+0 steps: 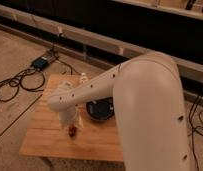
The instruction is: Drag the pepper across the table
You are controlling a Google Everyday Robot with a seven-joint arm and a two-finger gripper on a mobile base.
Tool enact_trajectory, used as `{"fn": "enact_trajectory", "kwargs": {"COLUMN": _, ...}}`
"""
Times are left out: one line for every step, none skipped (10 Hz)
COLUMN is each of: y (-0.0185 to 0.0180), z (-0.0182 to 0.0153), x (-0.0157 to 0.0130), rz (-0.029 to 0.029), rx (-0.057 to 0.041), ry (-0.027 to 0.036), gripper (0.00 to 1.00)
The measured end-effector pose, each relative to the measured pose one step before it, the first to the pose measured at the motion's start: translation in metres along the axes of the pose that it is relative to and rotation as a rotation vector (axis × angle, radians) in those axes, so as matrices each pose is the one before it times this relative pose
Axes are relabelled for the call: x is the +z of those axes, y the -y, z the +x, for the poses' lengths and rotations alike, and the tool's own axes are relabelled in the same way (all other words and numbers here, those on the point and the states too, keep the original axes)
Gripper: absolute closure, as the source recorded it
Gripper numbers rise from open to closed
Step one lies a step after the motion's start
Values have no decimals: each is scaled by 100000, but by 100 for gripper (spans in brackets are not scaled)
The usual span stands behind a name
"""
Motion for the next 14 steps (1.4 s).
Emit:
{"fn": "enact_trajectory", "kwargs": {"y": -422, "z": 153, "x": 528, "rz": -651, "rx": -335, "ry": -879, "gripper": 35}}
{"fn": "enact_trajectory", "kwargs": {"y": -295, "z": 78, "x": 623, "rz": -60, "rx": -594, "ry": -1055, "gripper": 35}}
{"fn": "enact_trajectory", "kwargs": {"y": -284, "z": -128, "x": 623, "rz": 28, "rx": -1259, "ry": -829, "gripper": 35}}
{"fn": "enact_trajectory", "kwargs": {"y": -152, "z": -132, "x": 526, "rz": 206, "rx": -992, "ry": -791, "gripper": 35}}
{"fn": "enact_trajectory", "kwargs": {"y": 110, "z": -431, "x": 736, "rz": 1122, "rx": -1605, "ry": -633, "gripper": 35}}
{"fn": "enact_trajectory", "kwargs": {"y": 5, "z": -244, "x": 403, "rz": 376, "rx": -729, "ry": -448, "gripper": 35}}
{"fn": "enact_trajectory", "kwargs": {"y": 74, "z": -315, "x": 441, "rz": 292, "rx": -522, "ry": -442, "gripper": 35}}
{"fn": "enact_trajectory", "kwargs": {"y": 127, "z": -257, "x": 451, "rz": 224, "rx": -354, "ry": -539, "gripper": 35}}
{"fn": "enact_trajectory", "kwargs": {"y": 53, "z": -147, "x": 300, "rz": 39, "rx": -207, "ry": -475, "gripper": 36}}
{"fn": "enact_trajectory", "kwargs": {"y": 51, "z": -78, "x": 291, "rz": 39, "rx": -363, "ry": -587, "gripper": 43}}
{"fn": "enact_trajectory", "kwargs": {"y": 55, "z": 39, "x": 207, "rz": 35, "rx": -247, "ry": -503, "gripper": 51}}
{"fn": "enact_trajectory", "kwargs": {"y": 79, "z": 47, "x": 201, "rz": -122, "rx": -23, "ry": -573, "gripper": 62}}
{"fn": "enact_trajectory", "kwargs": {"y": 52, "z": 26, "x": 105, "rz": -321, "rx": 257, "ry": -440, "gripper": 70}}
{"fn": "enact_trajectory", "kwargs": {"y": 44, "z": 24, "x": 76, "rz": -354, "rx": 276, "ry": -447, "gripper": 81}}
